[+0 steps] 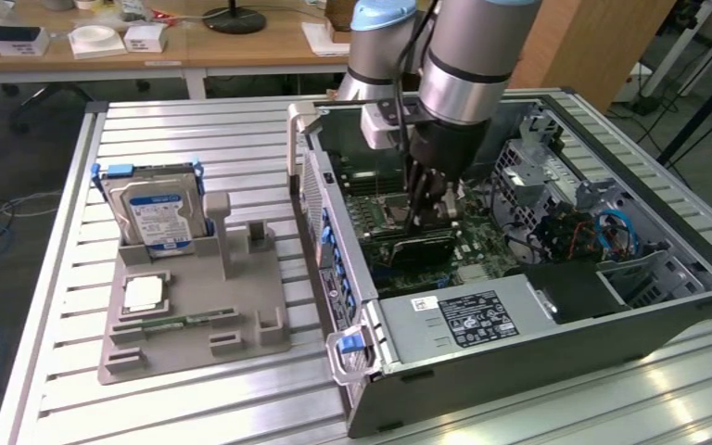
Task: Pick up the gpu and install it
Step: 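Press down on the gpu until it lock into place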
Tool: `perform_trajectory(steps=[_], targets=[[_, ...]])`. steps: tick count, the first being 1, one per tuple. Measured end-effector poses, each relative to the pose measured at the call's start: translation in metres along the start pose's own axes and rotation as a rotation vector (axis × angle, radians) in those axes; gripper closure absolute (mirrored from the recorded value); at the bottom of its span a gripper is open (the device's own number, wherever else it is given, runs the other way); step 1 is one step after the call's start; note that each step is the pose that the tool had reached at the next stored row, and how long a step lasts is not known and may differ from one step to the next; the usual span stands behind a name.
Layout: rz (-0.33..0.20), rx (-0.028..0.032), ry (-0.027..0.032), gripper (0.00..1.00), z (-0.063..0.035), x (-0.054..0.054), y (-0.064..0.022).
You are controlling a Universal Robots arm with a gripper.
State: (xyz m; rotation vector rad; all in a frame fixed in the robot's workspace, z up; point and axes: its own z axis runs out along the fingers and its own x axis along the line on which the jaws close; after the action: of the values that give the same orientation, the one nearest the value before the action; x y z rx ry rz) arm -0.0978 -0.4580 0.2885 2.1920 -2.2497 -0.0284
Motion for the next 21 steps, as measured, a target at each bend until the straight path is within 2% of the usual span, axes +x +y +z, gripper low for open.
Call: perform_trajectory(steps=[5,6,10,15,21], targets=[[0.0,-0.0424,0.0011,0.89,-0.0021,0.0,0.0055],[0.001,-0.046,0.0011,0.89,-0.004,0.0,0.0064],[0.001,-0.0485,0.001,0.89,-0.0087,0.0,0.0142],[0.001,-0.0621,0.0016,0.89,-0.0089,0.0,0.0251],[0.001,-0.0714,0.0018,0.89,-0.0087,0.001,0.0407]])
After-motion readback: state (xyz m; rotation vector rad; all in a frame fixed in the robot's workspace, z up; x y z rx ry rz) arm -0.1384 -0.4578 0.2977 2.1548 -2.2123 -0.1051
